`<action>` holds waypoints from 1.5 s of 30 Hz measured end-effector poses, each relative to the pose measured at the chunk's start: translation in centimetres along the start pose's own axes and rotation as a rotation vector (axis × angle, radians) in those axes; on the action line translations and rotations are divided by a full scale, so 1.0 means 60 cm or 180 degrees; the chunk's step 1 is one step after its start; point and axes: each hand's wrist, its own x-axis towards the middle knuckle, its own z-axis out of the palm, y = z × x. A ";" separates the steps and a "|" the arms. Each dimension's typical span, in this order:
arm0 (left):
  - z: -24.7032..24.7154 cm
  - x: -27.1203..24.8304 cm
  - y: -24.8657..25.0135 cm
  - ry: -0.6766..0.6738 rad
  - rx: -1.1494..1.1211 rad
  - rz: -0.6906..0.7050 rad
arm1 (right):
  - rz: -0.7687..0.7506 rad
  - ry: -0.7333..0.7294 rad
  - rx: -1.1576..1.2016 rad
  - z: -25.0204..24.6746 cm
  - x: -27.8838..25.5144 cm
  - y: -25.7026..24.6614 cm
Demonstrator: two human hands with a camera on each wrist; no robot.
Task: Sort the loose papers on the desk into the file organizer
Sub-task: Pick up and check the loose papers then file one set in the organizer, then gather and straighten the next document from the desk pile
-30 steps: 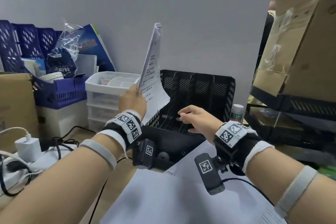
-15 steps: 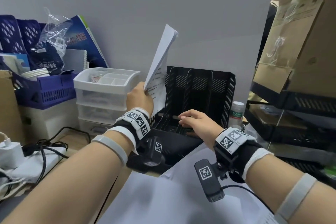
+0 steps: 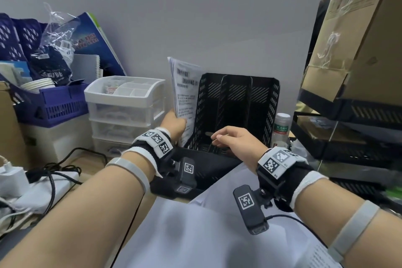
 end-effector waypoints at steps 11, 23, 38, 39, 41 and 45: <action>-0.067 -0.087 -0.036 0.0676 0.0418 0.0239 | -0.0261 -0.0168 0.0042 -0.013 -0.120 -0.003; -0.145 -0.372 -0.055 -0.1827 0.2305 -0.0712 | 0.0286 -0.1661 -0.2021 0.038 -0.332 -0.010; -0.183 -0.418 -0.114 -0.1805 0.1716 -0.0766 | 0.0010 -0.1566 -0.3306 0.119 -0.392 -0.012; -0.185 -0.415 -0.114 -0.1769 0.1635 -0.0801 | 0.0003 -0.1716 -0.3339 0.119 -0.393 -0.015; -0.184 -0.412 -0.116 -0.1691 0.1561 -0.0877 | -0.0009 -0.1885 -0.3395 0.117 -0.392 -0.019; -0.186 -0.410 -0.119 -0.1590 0.1134 -0.1021 | -0.0054 -0.1785 -0.3429 0.115 -0.386 -0.018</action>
